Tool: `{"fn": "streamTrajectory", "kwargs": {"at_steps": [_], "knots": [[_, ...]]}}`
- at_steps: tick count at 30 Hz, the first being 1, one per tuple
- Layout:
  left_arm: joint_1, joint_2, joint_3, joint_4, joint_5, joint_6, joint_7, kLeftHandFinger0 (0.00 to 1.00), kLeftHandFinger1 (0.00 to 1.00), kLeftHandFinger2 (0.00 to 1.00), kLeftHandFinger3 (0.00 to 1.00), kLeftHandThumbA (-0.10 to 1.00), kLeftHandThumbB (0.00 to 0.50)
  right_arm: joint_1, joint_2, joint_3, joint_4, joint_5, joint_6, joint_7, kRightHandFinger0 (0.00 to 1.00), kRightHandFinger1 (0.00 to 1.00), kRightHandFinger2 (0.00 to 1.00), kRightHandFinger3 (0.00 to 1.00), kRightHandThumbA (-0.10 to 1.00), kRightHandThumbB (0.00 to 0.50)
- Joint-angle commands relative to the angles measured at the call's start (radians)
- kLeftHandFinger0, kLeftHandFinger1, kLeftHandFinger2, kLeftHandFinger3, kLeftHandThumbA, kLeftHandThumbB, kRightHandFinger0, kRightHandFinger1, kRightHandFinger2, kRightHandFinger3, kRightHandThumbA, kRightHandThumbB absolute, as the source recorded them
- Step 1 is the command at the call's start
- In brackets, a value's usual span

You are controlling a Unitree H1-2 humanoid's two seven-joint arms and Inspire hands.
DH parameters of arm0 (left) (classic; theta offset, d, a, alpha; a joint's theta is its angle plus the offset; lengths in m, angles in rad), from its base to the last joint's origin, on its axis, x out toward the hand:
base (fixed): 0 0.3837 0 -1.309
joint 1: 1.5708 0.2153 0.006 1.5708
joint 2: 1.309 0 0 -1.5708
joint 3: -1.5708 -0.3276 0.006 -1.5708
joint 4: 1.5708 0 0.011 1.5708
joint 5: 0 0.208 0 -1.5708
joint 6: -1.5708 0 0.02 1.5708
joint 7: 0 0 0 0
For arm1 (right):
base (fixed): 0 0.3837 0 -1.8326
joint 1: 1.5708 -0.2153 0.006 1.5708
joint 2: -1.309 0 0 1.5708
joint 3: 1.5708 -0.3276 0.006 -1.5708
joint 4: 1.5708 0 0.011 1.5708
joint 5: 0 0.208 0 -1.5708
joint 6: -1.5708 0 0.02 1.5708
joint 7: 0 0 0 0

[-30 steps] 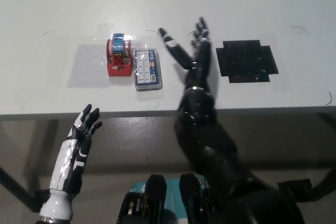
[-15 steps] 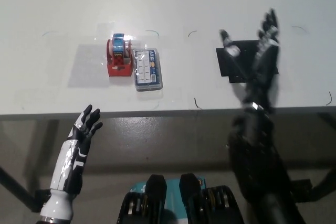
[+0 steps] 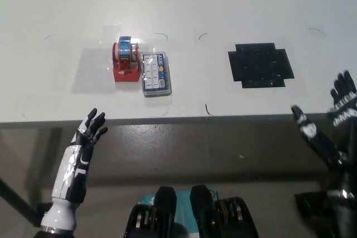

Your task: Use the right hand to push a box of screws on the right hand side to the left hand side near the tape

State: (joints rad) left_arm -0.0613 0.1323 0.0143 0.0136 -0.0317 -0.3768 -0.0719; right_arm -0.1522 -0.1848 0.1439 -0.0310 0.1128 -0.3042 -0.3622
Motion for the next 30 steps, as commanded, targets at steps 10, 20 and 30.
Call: {"fn": "streamTrajectory", "kwargs": {"at_steps": [10, 20, 30], "knots": [[-0.087, 0.053, 0.025, -0.011, -0.031, -0.014, -0.019, 1.00, 1.00, 1.00, 1.00, 0.89, 0.181, 0.072, -0.171, 0.216, -0.348, 0.234, 0.231, 0.368, 1.00, 1.00, 1.00, 1.00, 0.78, 0.111], [-0.083, 0.061, 0.025, 0.005, -0.020, -0.028, -0.025, 1.00, 1.00, 1.00, 1.00, 0.92, 0.188, 0.034, -0.097, 0.220, -0.147, 0.195, 0.208, 0.467, 1.00, 1.00, 1.00, 1.00, 0.79, 0.105], [-0.030, 0.076, 0.008, -0.001, 0.009, -0.032, -0.044, 1.00, 1.00, 1.00, 1.00, 1.00, 0.223, 0.038, -0.052, 0.155, -0.093, 0.180, 0.232, 0.496, 1.00, 1.00, 1.00, 1.00, 0.82, 0.074]]}}
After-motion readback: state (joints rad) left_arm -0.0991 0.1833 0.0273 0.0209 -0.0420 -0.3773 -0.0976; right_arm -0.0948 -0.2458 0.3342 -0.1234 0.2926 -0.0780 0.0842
